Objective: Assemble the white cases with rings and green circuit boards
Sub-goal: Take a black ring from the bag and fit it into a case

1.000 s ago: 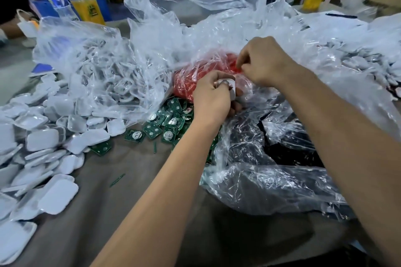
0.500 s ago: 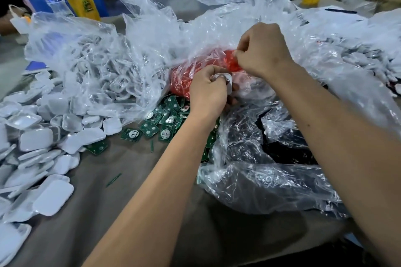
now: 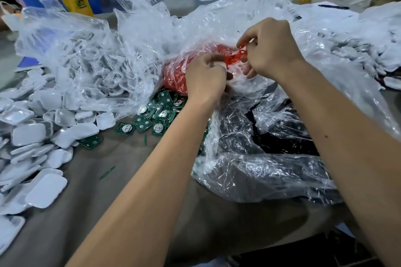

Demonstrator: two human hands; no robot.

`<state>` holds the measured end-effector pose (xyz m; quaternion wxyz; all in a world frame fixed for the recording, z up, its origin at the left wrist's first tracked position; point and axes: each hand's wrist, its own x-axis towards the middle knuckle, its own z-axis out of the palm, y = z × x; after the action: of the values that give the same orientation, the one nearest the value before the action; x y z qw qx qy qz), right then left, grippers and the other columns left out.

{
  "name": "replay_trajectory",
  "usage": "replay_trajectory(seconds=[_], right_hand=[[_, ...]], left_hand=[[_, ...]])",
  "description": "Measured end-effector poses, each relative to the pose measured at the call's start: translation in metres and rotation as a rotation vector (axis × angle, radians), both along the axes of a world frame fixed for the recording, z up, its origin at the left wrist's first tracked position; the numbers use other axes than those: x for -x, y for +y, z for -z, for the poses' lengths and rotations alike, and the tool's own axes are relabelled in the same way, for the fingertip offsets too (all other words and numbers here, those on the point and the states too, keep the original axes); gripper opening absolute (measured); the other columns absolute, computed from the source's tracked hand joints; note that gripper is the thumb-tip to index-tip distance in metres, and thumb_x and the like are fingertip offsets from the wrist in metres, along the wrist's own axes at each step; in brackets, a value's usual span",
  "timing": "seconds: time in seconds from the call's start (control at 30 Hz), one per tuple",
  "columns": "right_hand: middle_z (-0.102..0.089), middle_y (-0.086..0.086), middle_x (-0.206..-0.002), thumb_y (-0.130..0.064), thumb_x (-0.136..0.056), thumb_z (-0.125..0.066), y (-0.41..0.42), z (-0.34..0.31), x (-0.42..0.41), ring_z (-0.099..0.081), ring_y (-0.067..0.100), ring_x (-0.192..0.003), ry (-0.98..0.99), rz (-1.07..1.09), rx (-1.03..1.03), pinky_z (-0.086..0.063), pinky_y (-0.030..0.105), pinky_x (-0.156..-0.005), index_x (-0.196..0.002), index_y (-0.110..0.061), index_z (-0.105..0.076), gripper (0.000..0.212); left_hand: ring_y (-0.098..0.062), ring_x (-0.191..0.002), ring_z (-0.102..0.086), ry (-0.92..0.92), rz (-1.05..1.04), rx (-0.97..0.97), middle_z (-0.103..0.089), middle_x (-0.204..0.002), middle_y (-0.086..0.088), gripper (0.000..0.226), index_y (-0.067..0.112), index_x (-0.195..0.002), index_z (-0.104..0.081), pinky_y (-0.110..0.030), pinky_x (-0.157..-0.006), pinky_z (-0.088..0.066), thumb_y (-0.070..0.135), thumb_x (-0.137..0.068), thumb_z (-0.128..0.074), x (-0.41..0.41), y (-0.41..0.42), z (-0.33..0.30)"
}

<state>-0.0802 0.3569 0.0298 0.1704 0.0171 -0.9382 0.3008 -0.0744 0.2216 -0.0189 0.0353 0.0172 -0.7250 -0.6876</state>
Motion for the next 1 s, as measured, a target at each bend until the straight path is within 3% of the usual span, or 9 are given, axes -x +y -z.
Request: replay_trajectory(seconds=[0.17, 0.23, 0.33, 0.47, 0.57, 0.67, 0.8, 0.9, 1.0], right_hand=[[-0.063, 0.009, -0.064, 0.010, -0.087, -0.047, 0.006, 0.000, -0.009, -0.071, 0.031, -0.068, 0.100, 0.046, -0.014, -0.061, 0.037, -0.061, -0.081, 0.000, -0.076, 0.031], [-0.068, 0.015, -0.067, 0.009, -0.085, -0.049, 0.009, -0.001, -0.013, -0.068, 0.024, -0.060, 0.085, 0.045, 0.003, -0.059, 0.033, -0.058, -0.075, 0.001, -0.073, 0.028], [-0.070, 0.001, -0.067, 0.012, -0.081, -0.046, 0.010, -0.005, -0.024, -0.065, 0.004, -0.055, 0.009, -0.065, -0.015, -0.053, 0.021, -0.058, -0.074, -0.015, -0.077, 0.041], [-0.062, -0.010, -0.049, 0.011, -0.072, -0.044, 0.006, -0.010, -0.037, -0.056, 0.010, -0.050, -0.219, -0.192, -0.054, -0.042, 0.024, -0.050, -0.055, -0.024, -0.073, 0.049], [-0.071, -0.003, -0.061, 0.014, -0.085, -0.045, 0.007, -0.003, -0.043, -0.064, 0.018, -0.051, -0.425, -0.252, -0.140, -0.050, 0.025, -0.045, -0.069, -0.023, -0.077, 0.051], [-0.077, 0.003, -0.071, 0.019, -0.092, -0.045, 0.015, 0.004, -0.047, -0.076, 0.020, -0.060, -0.628, -0.297, -0.205, -0.062, 0.039, -0.060, -0.086, -0.012, -0.078, 0.045], [-0.072, -0.008, -0.071, 0.017, -0.085, -0.049, 0.015, 0.004, -0.051, -0.069, 0.011, -0.057, -0.721, -0.269, -0.437, -0.051, 0.023, -0.048, -0.074, -0.020, -0.080, 0.050], [-0.068, -0.005, -0.101, 0.008, -0.089, -0.048, 0.008, 0.009, -0.058, -0.067, 0.018, -0.085, -0.740, -0.286, -0.539, -0.057, 0.030, -0.069, -0.082, -0.023, -0.076, 0.043], [-0.070, 0.008, -0.107, 0.003, -0.092, -0.045, 0.002, 0.014, -0.063, -0.066, 0.026, -0.093, -0.733, -0.259, -0.591, -0.059, 0.043, -0.087, -0.106, -0.012, -0.066, 0.029]], left_hand=[[-0.013, -0.044, -0.060, -0.012, 0.072, -0.069, -0.072, -0.089, -0.015, 0.057, 0.012, -0.144, -0.052, -0.022, -0.043, -0.045, -0.013, -0.094, -0.043, 0.023, 0.008, -0.028], [-0.014, -0.044, -0.061, 0.007, 0.038, 0.001, -0.073, -0.087, -0.011, 0.053, 0.012, -0.135, -0.057, -0.020, -0.041, -0.041, -0.012, -0.091, -0.041, 0.028, 0.008, -0.032], [-0.018, -0.049, -0.063, 0.018, 0.006, 0.027, -0.075, -0.089, -0.012, 0.039, 0.007, -0.114, -0.064, -0.018, -0.039, -0.038, -0.010, -0.088, -0.041, 0.026, 0.010, -0.027], [-0.020, -0.053, -0.060, 0.037, -0.025, 0.007, -0.074, -0.087, -0.015, 0.037, 0.004, -0.096, -0.070, -0.019, -0.037, -0.037, -0.014, -0.083, -0.039, 0.018, 0.013, -0.015], [-0.015, -0.043, -0.056, 0.015, -0.045, -0.016, -0.074, -0.085, -0.015, 0.038, 0.006, -0.093, -0.069, -0.018, -0.037, -0.035, -0.013, -0.083, -0.038, 0.013, 0.016, -0.009], [-0.011, -0.037, -0.055, -0.004, -0.046, 0.004, -0.074, -0.086, -0.012, 0.032, 0.008, -0.096, -0.069, -0.019, -0.035, -0.034, -0.009, -0.089, -0.042, 0.008, 0.017, -0.006], [-0.010, -0.036, -0.054, -0.014, -0.037, 0.000, -0.074, -0.089, -0.011, 0.030, 0.008, -0.097, -0.068, -0.019, -0.034, -0.035, -0.008, -0.092, -0.043, 0.005, 0.015, -0.006], [-0.012, -0.037, -0.054, -0.016, -0.033, -0.011, -0.074, -0.089, -0.012, 0.029, 0.009, -0.095, -0.068, -0.021, -0.036, -0.037, -0.007, -0.090, -0.044, 0.005, 0.016, -0.005], [-0.014, -0.038, -0.055, -0.006, -0.030, 0.007, -0.075, -0.087, -0.011, 0.029, 0.010, -0.093, -0.069, -0.024, -0.039, -0.040, -0.006, -0.090, -0.045, 0.006, 0.017, -0.003]])
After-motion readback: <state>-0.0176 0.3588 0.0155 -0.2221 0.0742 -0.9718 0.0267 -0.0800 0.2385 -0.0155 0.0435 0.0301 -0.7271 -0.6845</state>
